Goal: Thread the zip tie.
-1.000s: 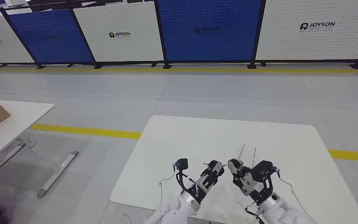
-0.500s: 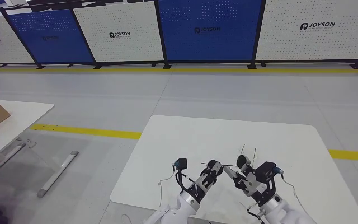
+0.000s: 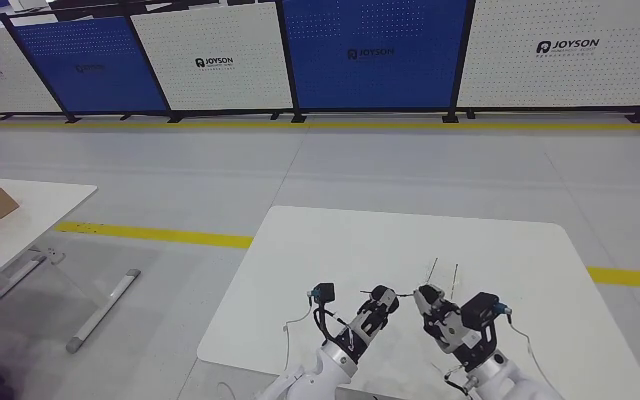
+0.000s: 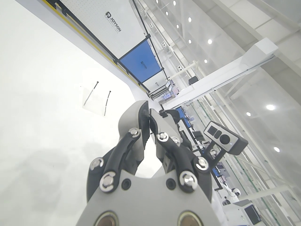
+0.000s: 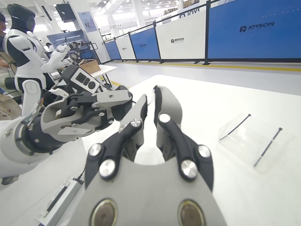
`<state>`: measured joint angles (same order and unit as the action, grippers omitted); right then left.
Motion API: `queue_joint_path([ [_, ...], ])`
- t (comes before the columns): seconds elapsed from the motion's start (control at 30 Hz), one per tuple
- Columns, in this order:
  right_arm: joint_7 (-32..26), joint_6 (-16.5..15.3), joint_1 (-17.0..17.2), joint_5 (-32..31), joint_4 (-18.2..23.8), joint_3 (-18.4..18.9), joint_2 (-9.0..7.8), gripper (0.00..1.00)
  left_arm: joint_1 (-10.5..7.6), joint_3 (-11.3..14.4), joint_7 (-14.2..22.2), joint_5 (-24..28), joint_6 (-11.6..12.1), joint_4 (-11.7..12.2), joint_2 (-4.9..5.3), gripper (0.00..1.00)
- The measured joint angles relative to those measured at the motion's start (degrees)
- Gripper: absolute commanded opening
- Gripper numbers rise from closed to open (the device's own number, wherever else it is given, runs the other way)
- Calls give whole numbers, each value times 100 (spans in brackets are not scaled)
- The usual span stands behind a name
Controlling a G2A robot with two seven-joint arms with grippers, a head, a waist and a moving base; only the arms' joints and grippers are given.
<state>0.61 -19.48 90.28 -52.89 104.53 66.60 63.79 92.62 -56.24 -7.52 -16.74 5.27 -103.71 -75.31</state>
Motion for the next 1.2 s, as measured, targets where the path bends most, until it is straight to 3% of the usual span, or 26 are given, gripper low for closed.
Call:
queue_joint_path([
  [0.57,35,0,-7,-63,64,-77,-74,0,-40,114,131,15,159,-14,2,0],
  [0.83,27,0,8,66,61,-62,-121,0,-48,145,-85,-97,25,31,-10,0],
  [0.87,12,0,7,76,57,-62,-127,4,-54,154,-105,-108,6,36,-12,0],
  [0.93,-2,0,2,90,54,-66,-135,23,-58,166,-129,-117,-13,38,-15,0],
  [1.0,-9,0,-3,107,52,-74,-143,30,-61,175,-150,-118,-27,42,-18,0],
  [1.1,-4,0,-9,126,48,-85,-154,32,-71,185,-179,-120,-50,49,-22,0],
  [1.2,9,0,-13,140,37,-91,-164,24,-89,188,-213,-109,-101,63,-29,0],
])
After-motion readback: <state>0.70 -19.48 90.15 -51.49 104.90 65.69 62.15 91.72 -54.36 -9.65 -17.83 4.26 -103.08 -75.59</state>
